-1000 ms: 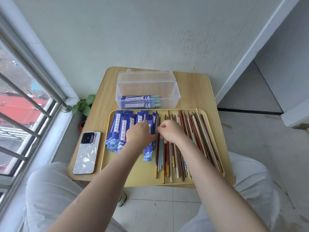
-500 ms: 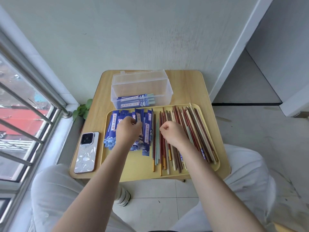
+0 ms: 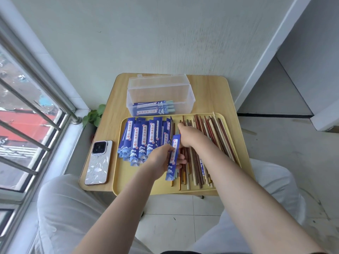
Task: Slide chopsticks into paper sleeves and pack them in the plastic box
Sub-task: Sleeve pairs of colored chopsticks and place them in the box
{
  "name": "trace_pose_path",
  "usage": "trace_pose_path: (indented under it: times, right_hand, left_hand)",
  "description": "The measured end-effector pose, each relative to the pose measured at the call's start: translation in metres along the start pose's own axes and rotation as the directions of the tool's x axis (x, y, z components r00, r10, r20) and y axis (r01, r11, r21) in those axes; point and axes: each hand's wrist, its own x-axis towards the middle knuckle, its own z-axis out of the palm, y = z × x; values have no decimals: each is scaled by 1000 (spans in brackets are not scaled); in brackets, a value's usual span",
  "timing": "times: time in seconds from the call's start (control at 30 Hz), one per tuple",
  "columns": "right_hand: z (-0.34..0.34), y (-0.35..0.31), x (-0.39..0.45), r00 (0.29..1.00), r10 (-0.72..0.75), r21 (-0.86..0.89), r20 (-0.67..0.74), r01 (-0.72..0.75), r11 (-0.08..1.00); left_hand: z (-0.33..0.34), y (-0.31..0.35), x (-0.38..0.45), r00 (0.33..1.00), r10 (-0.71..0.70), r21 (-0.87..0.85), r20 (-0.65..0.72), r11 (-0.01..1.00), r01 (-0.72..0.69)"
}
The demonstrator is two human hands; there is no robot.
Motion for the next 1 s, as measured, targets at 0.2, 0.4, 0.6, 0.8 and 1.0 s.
trace_pose_path:
  times: [0.2, 0.4, 0.6, 0.8, 1.0]
  right_hand:
    - [-4, -1, 2, 999, -33, -46, 1, 33, 998]
    - [-3, -2, 7, 999, -39, -51, -21, 38, 998]
    - [-2, -1, 13, 998, -57, 17, 4, 57, 998]
    - [0, -2, 16, 1000, -26, 130, 5, 25, 991]
    - [0, -4, 17, 1000, -26, 127, -13, 28, 992]
  left_hand:
    - [4, -5, 9, 995, 36, -59, -92, 997, -41]
    - [9, -9, 10, 988, 32, -69, -148, 997, -42]
    - [13, -10, 10, 983, 27, -74, -181, 996, -41]
    - [13, -13, 10, 980, 28, -75, -198, 996, -43]
    - [14, -11, 6, 980, 35, -77, -194, 996, -51]
